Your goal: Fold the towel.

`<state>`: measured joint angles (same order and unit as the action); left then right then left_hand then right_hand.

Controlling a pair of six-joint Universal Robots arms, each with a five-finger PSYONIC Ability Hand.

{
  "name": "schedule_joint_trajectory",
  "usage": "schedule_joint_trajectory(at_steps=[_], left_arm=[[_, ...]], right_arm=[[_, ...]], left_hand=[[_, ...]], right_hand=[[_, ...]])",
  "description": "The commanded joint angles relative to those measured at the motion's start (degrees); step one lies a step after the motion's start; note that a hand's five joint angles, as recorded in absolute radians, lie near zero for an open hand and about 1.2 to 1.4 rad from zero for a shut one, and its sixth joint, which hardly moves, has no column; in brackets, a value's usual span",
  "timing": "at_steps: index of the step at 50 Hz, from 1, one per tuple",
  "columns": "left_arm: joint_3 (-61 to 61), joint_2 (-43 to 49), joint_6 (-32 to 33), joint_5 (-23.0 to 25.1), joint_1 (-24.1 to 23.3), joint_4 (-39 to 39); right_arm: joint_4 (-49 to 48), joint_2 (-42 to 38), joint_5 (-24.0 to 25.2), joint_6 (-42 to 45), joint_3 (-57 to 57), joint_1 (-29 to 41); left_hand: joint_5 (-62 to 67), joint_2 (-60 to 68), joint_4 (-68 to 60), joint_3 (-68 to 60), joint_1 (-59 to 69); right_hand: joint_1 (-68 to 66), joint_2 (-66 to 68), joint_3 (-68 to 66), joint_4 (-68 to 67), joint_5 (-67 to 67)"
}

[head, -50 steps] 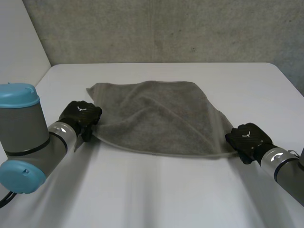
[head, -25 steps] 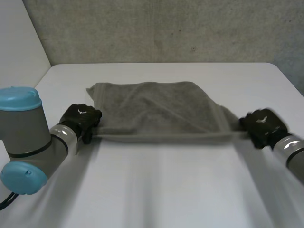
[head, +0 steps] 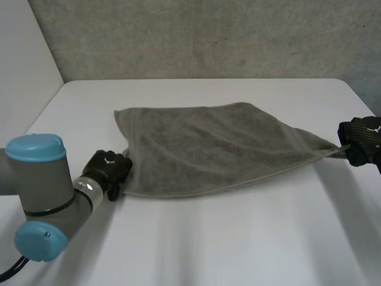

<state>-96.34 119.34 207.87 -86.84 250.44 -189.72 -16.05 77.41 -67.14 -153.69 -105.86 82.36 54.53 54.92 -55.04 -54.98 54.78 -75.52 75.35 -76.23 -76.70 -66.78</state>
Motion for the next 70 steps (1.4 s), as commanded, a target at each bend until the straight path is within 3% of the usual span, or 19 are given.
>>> schedule_joint_trajectory(at_steps=[1,8,15,18,23,27,30,37,40,42,48,50,51,53,54,58,62,70], left_arm=[[-0.8,-0.8,2.7,-0.1,-0.1,-1.4],[0.2,-4.8,3.3,-0.9,0.5,-1.4],[0.6,-21.3,2.9,-0.2,2.5,-0.8],[1.2,-24.2,2.9,-0.2,3.0,-0.7],[6.4,-30.6,2.9,-0.2,4.2,2.9],[10.9,-30.4,2.7,-0.3,4.4,6.4],[14.3,-26.8,2.8,-0.4,4.3,8.8],[25.3,-6.3,3.3,-0.7,3.2,17.3],[28.4,-2.1,3.2,-1.0,2.9,19.4],[35.6,4.4,2.8,-1.1,1.8,22.3],[45.0,7.3,0.8,-1.2,1.8,21.5],[50.9,6.8,-4.6,-3.2,2.5,16.4],[50.9,6.8,-4.7,-3.2,2.5,16.4],[55.2,4.8,-13.2,-6.1,3.4,11.0],[55.2,4.8,-13.3,-6.1,3.4,11.0],[58.3,-0.6,-23.9,-6.9,7.1,4.6],[59.9,-1.0,-26.1,-5.5,8.2,4.1],[51.8,2.3,-23.1,4.0,8.1,15.2]], right_arm=[[0.1,0.1,0.1,0.1,-0.5,0.1],[5.2,2.4,1.0,0.4,1.0,0.3],[13.4,12.8,3.7,0.1,7.7,-0.1],[15.6,14.4,3.9,0.1,9.8,-0.1],[27.3,17.4,4.4,0.5,20.6,-0.3],[33.4,15.7,4.7,0.8,26.5,-0.2],[37.4,9.9,4.6,2.9,30.8,0.2],[46.5,-6.1,0.2,15.9,40.5,5.9],[46.8,-9.5,-1.8,16.5,42.5,7.3],[46.6,-15.1,-5.8,16.8,47.7,10.4],[43.1,-20.2,-9.6,16.0,57.2,14.0],[34.1,-20.5,-10.6,13.3,61.6,15.8],[34.1,-20.5,-10.6,13.3,61.7,15.8],[21.1,-18.0,-11.4,8.3,62.1,16.4],[21.1,-18.0,-11.4,8.2,62.1,16.4],[6.7,-8.3,-12.9,0.7,57.2,16.1],[6.9,-6.0,-12.1,-1.1,55.0,15.8],[20.5,-9.5,-7.7,1.4,52.1,16.1]], left_hand=[[15.3,24.9,-24.8,-24.9,25.1],[15.5,25.1,-25.0,-25.0,25.2],[15.5,25.1,-25.0,-25.0,25.2],[15.5,25.1,-25.0,-25.0,25.2],[15.5,25.1,-25.0,-25.0,25.2],[15.5,25.1,-25.0,-25.0,25.2],[15.5,25.1,-25.0,-25.0,25.2],[15.5,25.1,-25.0,-25.0,25.2],[15.5,25.1,-25.0,-25.0,25.2],[15.5,25.1,-25.0,-25.0,25.2],[15.5,25.1,-25.0,-25.0,25.2],[15.5,25.1,-25.0,-25.0,25.2],[15.5,25.1,-25.0,-25.0,25.2],[15.5,25.1,-25.0,-25.0,25.2],[15.5,25.1,-25.0,-25.0,25.2],[15.5,25.1,-25.0,-25.0,25.2],[15.5,25.1,-25.0,-25.0,25.2],[15.5,25.1,-25.0,-25.0,25.2]], right_hand=[[-4.5,4.6,-3.8,-3.3,-3.2],[-4.5,4.6,-3.8,-3.3,-3.2],[-4.5,4.6,-3.8,-3.3,-3.2],[-4.5,4.6,-3.8,-3.3,-3.2],[-4.5,4.6,-3.8,-3.3,-3.2],[-4.5,4.6,-3.8,-3.3,-3.2],[-4.5,4.6,-3.8,-3.3,-3.2],[-4.5,4.6,-3.8,-3.3,-3.2],[-4.5,4.6,-3.8,-3.3,-3.2],[-4.5,4.6,-3.8,-3.3,-3.2],[-4.5,4.6,-3.8,-3.3,-3.2],[-4.5,4.6,-3.8,-3.3,-3.2],[-4.5,4.6,-3.8,-3.3,-3.2],[-4.5,4.6,-3.8,-3.3,-3.2],[-4.5,4.6,-3.8,-3.3,-3.2],[-4.5,4.6,-3.8,-3.3,-3.2],[-4.5,4.6,-3.8,-3.3,-3.2],[-4.5,4.6,-3.8,-3.3,-3.2]])
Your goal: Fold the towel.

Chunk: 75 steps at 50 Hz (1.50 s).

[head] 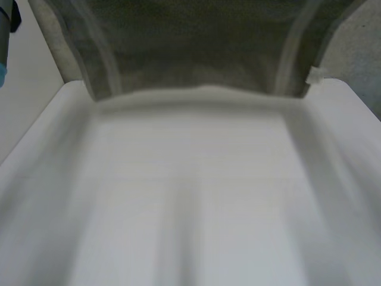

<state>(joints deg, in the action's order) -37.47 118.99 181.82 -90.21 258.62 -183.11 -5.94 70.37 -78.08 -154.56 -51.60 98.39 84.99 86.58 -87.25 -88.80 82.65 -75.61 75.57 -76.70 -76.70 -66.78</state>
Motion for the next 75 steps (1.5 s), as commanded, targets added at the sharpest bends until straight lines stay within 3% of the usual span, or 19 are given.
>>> schedule_joint_trajectory(at_steps=[1,7,14,21,28,35,39,47,51,59,69,75], left_arm=[[-7.1,2.6,2.9,7.4,0.0,8.6],[-21.4,1.8,9.5,9.2,0.2,8.8],[-36.1,-1.9,17.6,9.3,0.7,5.9],[-41.1,-10.3,18.5,9.3,1.4,5.4],[-43.6,-18.4,17.8,9.2,2.8,4.9],[-43.8,-16.4,17.8,9.0,2.7,4.9],[-43.1,-10.7,18.3,8.4,1.8,5.0],[-35.6,2.6,20.4,7.2,-1.4,5.1],[-27.1,9.7,21.9,3.2,-1.9,5.4],[-11.7,20.4,22.3,0.0,-3.5,6.0],[9.7,34.6,22.3,-1.5,-4.6,10.8],[25.1,44.2,26.2,-3.3,-4.8,12.8]], right_arm=[[12.8,-3.3,3.9,4.1,-3.1,0.1],[16.4,-4.2,3.9,11.3,-9.5,0.1],[17.5,-3.3,4.4,13.5,-16.6,-0.3],[18.9,6.1,4.2,13.1,-21.1,-2.0],[22.9,9.0,5.6,13.1,-21.0,-3.6],[27.3,7.9,7.2,13.4,-20.1,-4.7],[27.2,1.1,7.2,13.7,-18.5,-4.3],[27.2,-11.6,5.8,13.4,-10.4,-4.0],[27.2,-17.6,4.7,13.2,-5.5,-4.0],[25.8,-29.1,-3.6,12.7,5.7,0.0],[16.1,-34.8,-6.6,9.6,11.0,1.0],[13.9,-37.4,-7.0,9.3,14.8,1.2]], left_hand=[[-15.0,-6.6,7.2,8.8,-2.7],[-15.0,-6.6,7.2,8.8,-2.7],[-15.0,-6.6,7.2,8.8,-2.7],[-15.0,-6.6,7.2,8.8,-2.7],[-15.0,-6.6,7.2,8.8,-2.7],[-15.0,-6.6,7.2,8.8,-2.7],[-15.0,-6.6,7.2,8.8,-2.7],[-15.0,-6.6,7.2,8.8,-2.7],[-15.0,-6.6,7.2,8.8,-2.7],[-15.0,-6.6,7.2,8.8,-2.7],[-15.0,-6.6,7.2,8.8,-2.7],[-15.0,-6.6,7.2,8.8,-2.7]], right_hand=[[-4.4,4.4,-3.3,-3.3,-3.2],[-4.4,4.4,-3.3,-3.3,-3.2],[-4.4,4.4,-3.3,-3.3,-3.2],[-4.4,4.4,-3.3,-3.3,-3.2],[-4.4,4.4,-3.3,-3.3,-3.2],[-4.4,4.4,-3.3,-3.3,-3.2],[-4.4,4.4,-3.3,-3.3,-3.2],[-4.4,4.4,-3.3,-3.3,-3.2],[-4.4,4.4,-3.3,-3.3,-3.2],[-4.4,4.4,-3.3,-3.3,-3.2],[-4.4,4.4,-3.3,-3.3,-3.2],[-4.4,4.4,-3.3,-3.3,-3.2]])
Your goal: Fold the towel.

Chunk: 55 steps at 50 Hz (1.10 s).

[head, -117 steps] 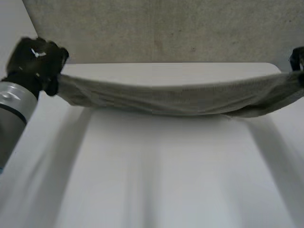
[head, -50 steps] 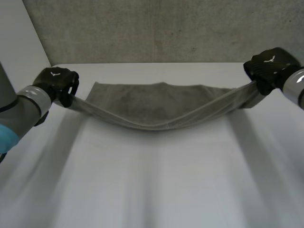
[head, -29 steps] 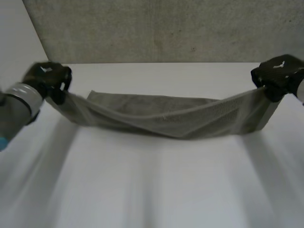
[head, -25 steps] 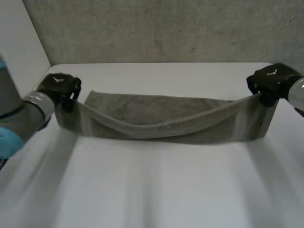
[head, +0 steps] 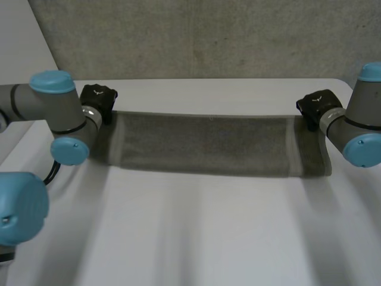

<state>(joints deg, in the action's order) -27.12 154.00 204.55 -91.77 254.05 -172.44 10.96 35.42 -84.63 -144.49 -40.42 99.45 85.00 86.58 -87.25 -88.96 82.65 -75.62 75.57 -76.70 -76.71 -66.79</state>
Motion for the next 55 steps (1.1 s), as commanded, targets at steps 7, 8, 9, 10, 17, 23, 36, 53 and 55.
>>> schedule_joint_trajectory(at_steps=[7,8,9,10,17,23,36,53,55], left_arm=[[16.6,11.5,4.9,-1.4,-1.2,1.8],[16.6,11.5,4.9,-1.4,-1.2,1.8],[16.7,11.8,4.9,-1.3,-1.5,1.7],[16.8,11.9,4.9,-1.3,-1.5,1.7],[17.3,12.7,4.9,-1.2,-2.2,1.5],[17.3,13.0,5.0,-1.0,-2.8,1.6],[16.9,4.6,-0.5,-1.6,-5.1,5.4],[11.9,-12.3,-19.1,4.4,-2.9,20.5],[7.3,-16.2,-19.0,4.3,-2.6,20.3]], right_arm=[[-3.1,-6.9,-1.0,-0.4,9.6,0.7],[-3.0,-8.1,-1.2,-0.3,11.0,0.7],[-3.0,-9.0,-1.5,-0.2,12.1,0.7],[-3.0,-9.1,-1.5,-0.2,12.1,0.7],[-3.0,-13.0,-1.9,-0.1,16.3,0.9],[-2.9,-13.5,-2.5,0.1,16.6,1.7],[-3.6,0.1,-2.6,-2.6,8.1,2.9],[-5.6,26.3,1.3,-3.1,-22.9,2.0],[-5.7,28.0,1.3,-2.6,-26.4,1.9]], left_hand=[[-15.0,-6.6,7.2,9.0,-2.7],[-15.0,-6.6,7.2,9.0,-2.7],[-15.0,-6.6,7.2,9.0,-2.7],[-15.0,-6.6,7.2,9.0,-2.7],[-15.0,-6.6,7.2,9.0,-2.7],[-85.0,-76.6,77.2,79.0,-72.7],[-84.8,-76.4,77.0,78.7,-72.4],[-83.9,-75.5,76.2,77.9,-71.6],[-83.9,-75.5,76.2,77.9,-71.6]], right_hand=[[-4.4,4.4,-3.3,-3.3,-3.2],[-4.4,4.4,-3.3,-3.3,-3.2],[-4.4,4.4,-3.3,-3.3,-3.2],[-4.4,4.4,-3.3,-3.3,-3.2],[-4.4,4.4,-3.3,-3.3,-3.2],[65.6,-65.6,66.7,66.7,66.8],[65.6,-65.6,66.7,66.7,66.8],[65.6,-65.6,66.7,66.7,66.8],[65.6,-65.6,66.7,66.7,66.8]])
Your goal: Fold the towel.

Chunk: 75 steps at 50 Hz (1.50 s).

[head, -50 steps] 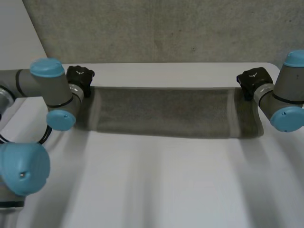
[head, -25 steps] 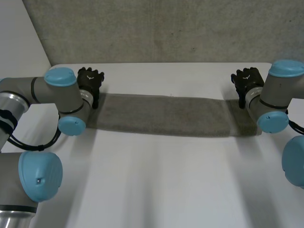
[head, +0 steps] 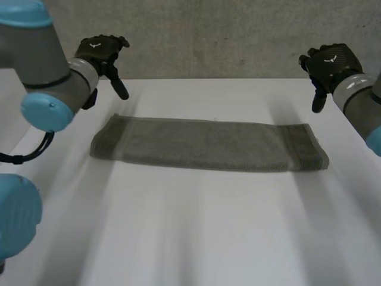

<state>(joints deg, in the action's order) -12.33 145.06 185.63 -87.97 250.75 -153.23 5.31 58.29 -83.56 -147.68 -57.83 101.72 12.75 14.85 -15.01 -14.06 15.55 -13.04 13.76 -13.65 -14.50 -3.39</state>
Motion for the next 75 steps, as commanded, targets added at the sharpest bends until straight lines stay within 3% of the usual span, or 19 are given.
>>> schedule_joint_trajectory(at_steps=[1,10,18,20,26,31,38,40,41,44,46,57,65,70,72,75], left_arm=[[-7.5,-7.2,-0.1,0.5,0.7,1.1],[-29.3,-21.3,0.0,0.8,1.5,-8.9],[-53.9,-34.3,0.8,0.8,1.4,-23.5],[-62.9,-38.3,2.4,0.9,1.3,-29.5],[-76.6,-41.3,8.1,0.9,1.2,-37.0],[-82.8,-41.2,9.8,0.8,0.4,-38.5],[-87.1,-40.7,9.8,0.8,-0.1,-41.7],[-87.9,-40.5,9.8,0.8,-0.1,-43.5],[-87.9,-40.5,9.8,0.8,-0.1,-43.6],[-87.9,-40.3,9.8,0.8,0.0,-45.2],[-87.7,-39.9,9.9,0.8,0.0,-45.6],[-86.9,-38.4,10.0,0.8,0.2,-45.8],[-87.5,-38.8,10.0,0.8,0.8,-45.8],[-87.6,-39.1,9.9,0.8,0.9,-45.8],[-87.5,-39.1,9.9,0.6,0.8,-45.8],[-87.5,-39.1,9.8,0.6,0.8,-45.8]], right_arm=[[0.0,5.2,0.2,0.5,-9.0,-0.4],[-0.2,6.4,0.7,0.6,-14.6,-0.6],[-0.9,4.1,3.2,0.8,-17.2,-0.7],[-2.6,0.2,3.1,0.9,-17.5,-0.9],[-3.7,-4.9,2.8,1.0,-17.0,-1.3],[-4.8,-8.1,2.5,1.9,-16.4,-2.1],[-5.8,-11.0,1.2,5.4,-14.9,-3.2],[-5.8,-12.0,0.1,6.6,-14.1,-3.9],[-5.8,-12.0,0.1,6.6,-14.1,-3.9],[-5.8,-12.4,-1.1,7.2,-13.5,-5.0],[-5.9,-12.0,-1.3,7.2,-13.6,-5.5],[-5.3,-4.6,-1.0,8.1,-13.6,-15.8],[-5.2,-3.4,-1.9,16.6,-5.4,-19.5],[-5.3,-2.9,-2.0,17.3,-0.4,-14.6],[-5.6,-3.3,-1.8,17.4,2.5,-7.7],[-5.8,-3.8,-2.0,17.5,4.0,-3.6]], left_hand=[[-11.7,-3.8,4.0,3.0,-4.5],[-11.7,-3.8,4.0,3.0,-4.5],[-12.2,-4.3,4.5,3.5,-5.0],[-12.4,-4.5,4.6,3.7,-5.2],[-12.4,-4.5,4.6,3.7,-5.2],[-12.4,-4.5,4.6,3.7,-5.2],[-12.4,-4.5,4.6,3.7,-5.2],[-12.4,-4.5,4.6,3.7,-5.2],[-12.4,-4.5,4.6,3.7,-5.2],[-12.4,-4.5,4.6,3.7,-5.2],[-12.4,-4.5,4.6,3.7,-5.2],[-12.5,-4.6,4.8,3.8,-5.3],[-12.5,-4.6,4.8,3.8,-5.3],[-12.5,-4.6,4.8,3.8,-5.3],[-12.5,-4.6,4.8,3.8,-5.3],[-12.5,-4.6,4.8,3.8,-5.3]], right_hand=[[3.0,-3.8,3.6,4.5,3.4],[3.0,-3.8,3.6,4.5,3.4],[3.0,-3.8,3.6,4.5,3.4],[3.0,-3.8,3.6,4.5,3.4],[3.0,-3.8,3.6,4.5,3.4],[3.0,-3.8,3.6,4.5,3.4],[-5.1,4.4,-4.5,-3.7,-4.8],[-17.7,16.9,-17.0,-16.2,-17.3],[-17.7,17.0,-17.1,-16.3,-17.4],[-63.5,62.8,-62.9,-62.0,-63.1],[-66.9,66.2,-66.3,-65.5,-66.6],[-67.0,66.2,-66.4,-65.5,-66.6],[-67.0,66.2,-66.4,-65.5,-66.6],[-67.0,66.2,-66.4,-65.5,-66.6],[-67.0,66.2,-66.4,-65.5,-66.6],[-67.0,66.2,-66.4,-65.5,-66.6]])
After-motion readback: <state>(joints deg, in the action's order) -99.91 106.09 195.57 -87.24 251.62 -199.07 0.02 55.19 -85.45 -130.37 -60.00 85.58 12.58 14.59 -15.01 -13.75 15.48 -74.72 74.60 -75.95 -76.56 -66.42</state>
